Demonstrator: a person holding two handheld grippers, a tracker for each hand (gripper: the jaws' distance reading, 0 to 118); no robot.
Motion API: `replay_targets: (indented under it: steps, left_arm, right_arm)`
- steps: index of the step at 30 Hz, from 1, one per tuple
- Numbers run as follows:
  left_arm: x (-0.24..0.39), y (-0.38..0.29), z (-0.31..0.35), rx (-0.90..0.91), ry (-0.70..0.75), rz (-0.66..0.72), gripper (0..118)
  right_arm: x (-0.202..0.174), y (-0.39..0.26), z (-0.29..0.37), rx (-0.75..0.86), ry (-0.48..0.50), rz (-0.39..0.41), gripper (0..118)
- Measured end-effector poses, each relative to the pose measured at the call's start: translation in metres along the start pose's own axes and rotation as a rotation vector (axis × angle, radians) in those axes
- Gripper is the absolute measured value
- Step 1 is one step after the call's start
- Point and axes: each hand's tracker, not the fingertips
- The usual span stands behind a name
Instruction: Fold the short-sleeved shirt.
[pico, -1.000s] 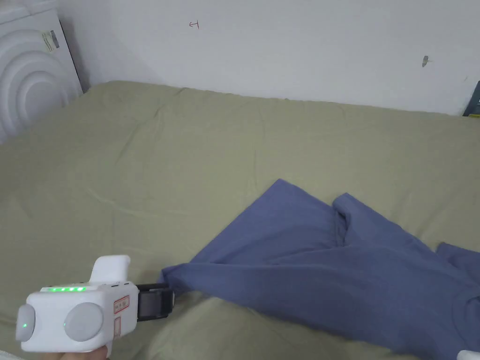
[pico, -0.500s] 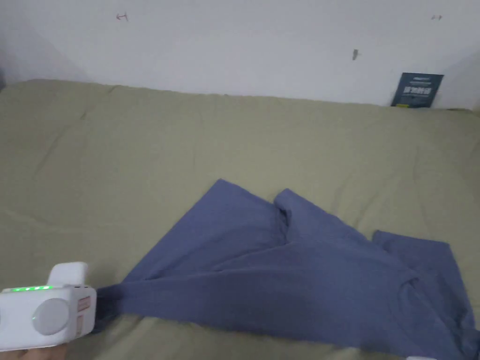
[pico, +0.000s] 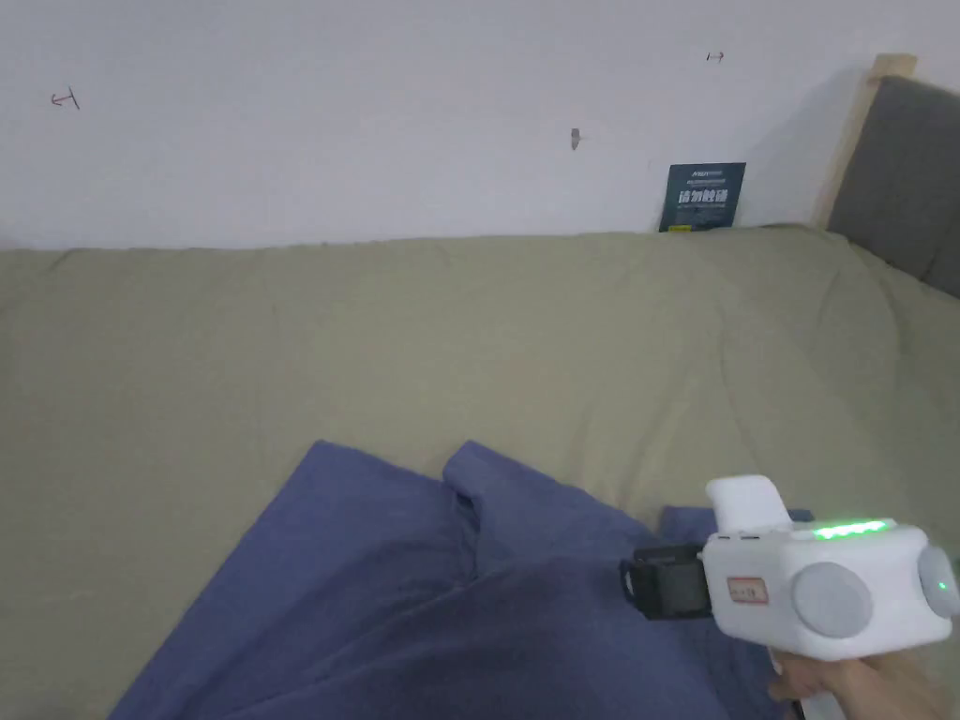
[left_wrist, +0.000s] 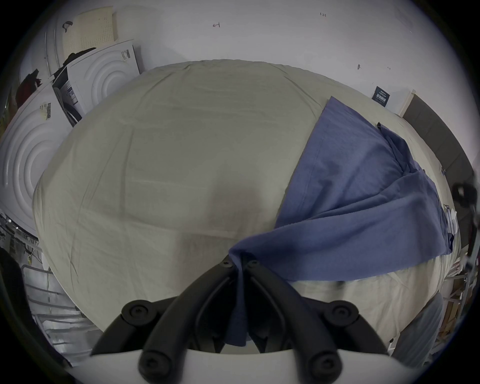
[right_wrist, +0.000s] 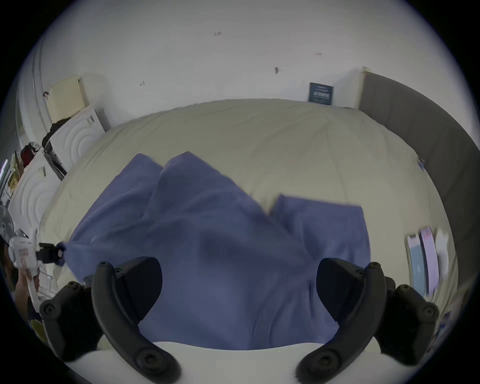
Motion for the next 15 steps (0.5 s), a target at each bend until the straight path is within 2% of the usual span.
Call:
replay_targets:
  steps: [3,6,7,10,12,13,14,15]
  left_arm:
    - [-0.001,0.002,0.0,0.006,0.004,-0.007,1]
    - [-0.001,0.005,0.001,0.008,0.003,-0.009,1]
    - [-0.002,0.006,-0.001,0.004,0.0,-0.008,1]
    - [-0.003,0.008,-0.001,0.013,0.018,-0.025,1]
    - [-0.003,0.01,-0.003,0.005,0.016,-0.031,1]
    - [-0.002,0.011,-0.004,0.0,0.017,-0.04,1]
    - [-0.002,0.012,-0.004,0.001,0.016,-0.043,1]
    - [-0.003,0.011,-0.006,-0.002,0.017,-0.046,1]
  right_arm:
    - [0.003,0.044,-0.055,-0.059,-0.046,0.091,118]
    - [0.007,0.061,-0.094,-0.107,-0.037,0.115,115]
    - [0.008,0.065,-0.105,-0.118,-0.047,0.121,111]
    - [0.005,0.061,-0.129,-0.202,-0.079,0.219,88]
    - [0.002,0.054,-0.139,-0.23,-0.079,0.278,85]
    - [0.001,0.057,-0.137,-0.207,-0.082,0.249,83]
    - [0.002,0.061,-0.135,-0.219,-0.079,0.233,68]
    - [0.002,0.062,-0.13,-0.212,-0.051,0.217,42]
